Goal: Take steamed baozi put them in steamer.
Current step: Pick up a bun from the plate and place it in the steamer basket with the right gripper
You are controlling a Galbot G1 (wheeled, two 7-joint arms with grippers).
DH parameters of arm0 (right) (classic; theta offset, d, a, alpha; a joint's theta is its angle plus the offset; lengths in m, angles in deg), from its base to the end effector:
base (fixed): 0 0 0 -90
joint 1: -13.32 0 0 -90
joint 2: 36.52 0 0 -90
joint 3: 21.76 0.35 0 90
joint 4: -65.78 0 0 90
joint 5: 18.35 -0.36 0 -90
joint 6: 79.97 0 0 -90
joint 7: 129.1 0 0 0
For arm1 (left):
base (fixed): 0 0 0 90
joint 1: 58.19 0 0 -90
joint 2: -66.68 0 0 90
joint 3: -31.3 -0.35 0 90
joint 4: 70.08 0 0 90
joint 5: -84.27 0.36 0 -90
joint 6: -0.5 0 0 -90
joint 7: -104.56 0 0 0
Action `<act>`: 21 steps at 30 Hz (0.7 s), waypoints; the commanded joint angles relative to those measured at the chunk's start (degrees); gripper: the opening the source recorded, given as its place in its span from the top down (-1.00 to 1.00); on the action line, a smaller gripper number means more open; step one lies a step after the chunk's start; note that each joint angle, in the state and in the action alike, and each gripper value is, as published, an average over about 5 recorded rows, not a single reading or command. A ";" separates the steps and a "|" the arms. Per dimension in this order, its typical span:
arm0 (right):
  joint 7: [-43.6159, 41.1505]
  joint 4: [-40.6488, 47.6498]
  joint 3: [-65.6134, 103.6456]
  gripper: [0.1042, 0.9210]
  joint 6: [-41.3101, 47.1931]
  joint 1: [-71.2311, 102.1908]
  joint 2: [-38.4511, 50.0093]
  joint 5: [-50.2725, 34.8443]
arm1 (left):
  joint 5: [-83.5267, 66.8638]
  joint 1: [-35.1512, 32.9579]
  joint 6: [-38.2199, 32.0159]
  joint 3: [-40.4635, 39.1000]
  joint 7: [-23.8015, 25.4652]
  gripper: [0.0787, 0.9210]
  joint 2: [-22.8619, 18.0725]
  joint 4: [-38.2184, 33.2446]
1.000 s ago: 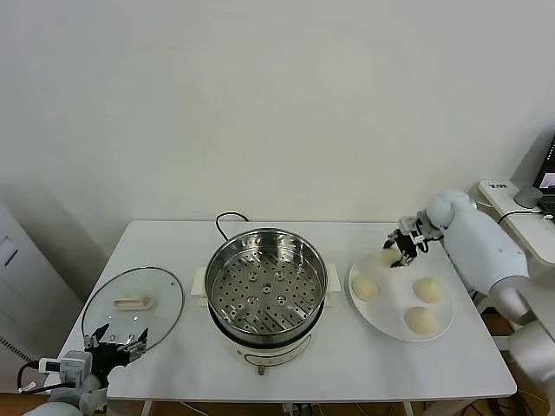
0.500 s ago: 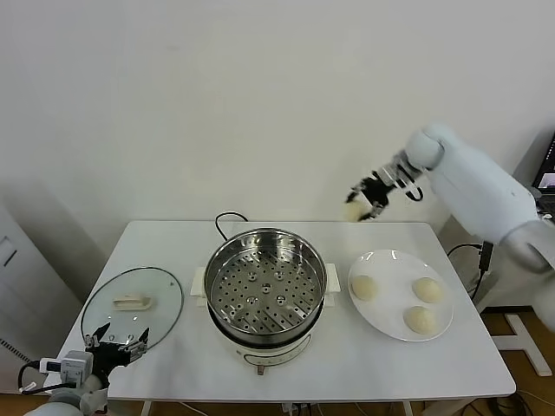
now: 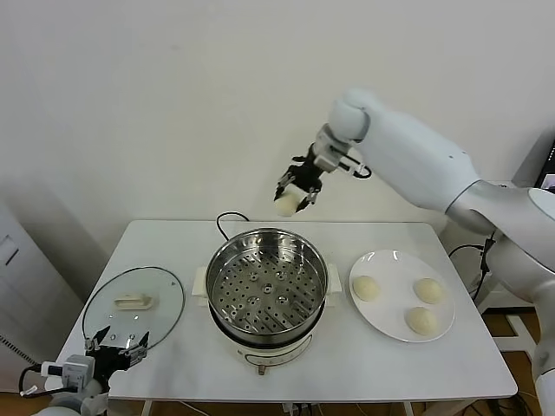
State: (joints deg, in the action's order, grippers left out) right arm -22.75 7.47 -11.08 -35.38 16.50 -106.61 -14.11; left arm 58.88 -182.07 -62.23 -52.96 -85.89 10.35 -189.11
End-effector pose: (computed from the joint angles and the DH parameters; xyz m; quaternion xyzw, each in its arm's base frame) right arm 0.6116 0.0994 0.0229 -0.6688 0.1806 -0.7137 0.1035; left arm 0.1884 0.1234 -0.2812 0.0013 -0.9563 -0.1029 0.2738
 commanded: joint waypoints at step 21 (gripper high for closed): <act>2.48 -10.26 5.19 -0.12 -4.59 14.81 -1.62 22.04 | 0.38 0.40 0.33 -0.16 0.09 -0.77 0.48 -0.37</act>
State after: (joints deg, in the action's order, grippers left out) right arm -20.76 -1.57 -7.94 -37.17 26.86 -107.21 1.55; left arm 59.22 -181.65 -61.89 -53.13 -85.82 10.78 -189.63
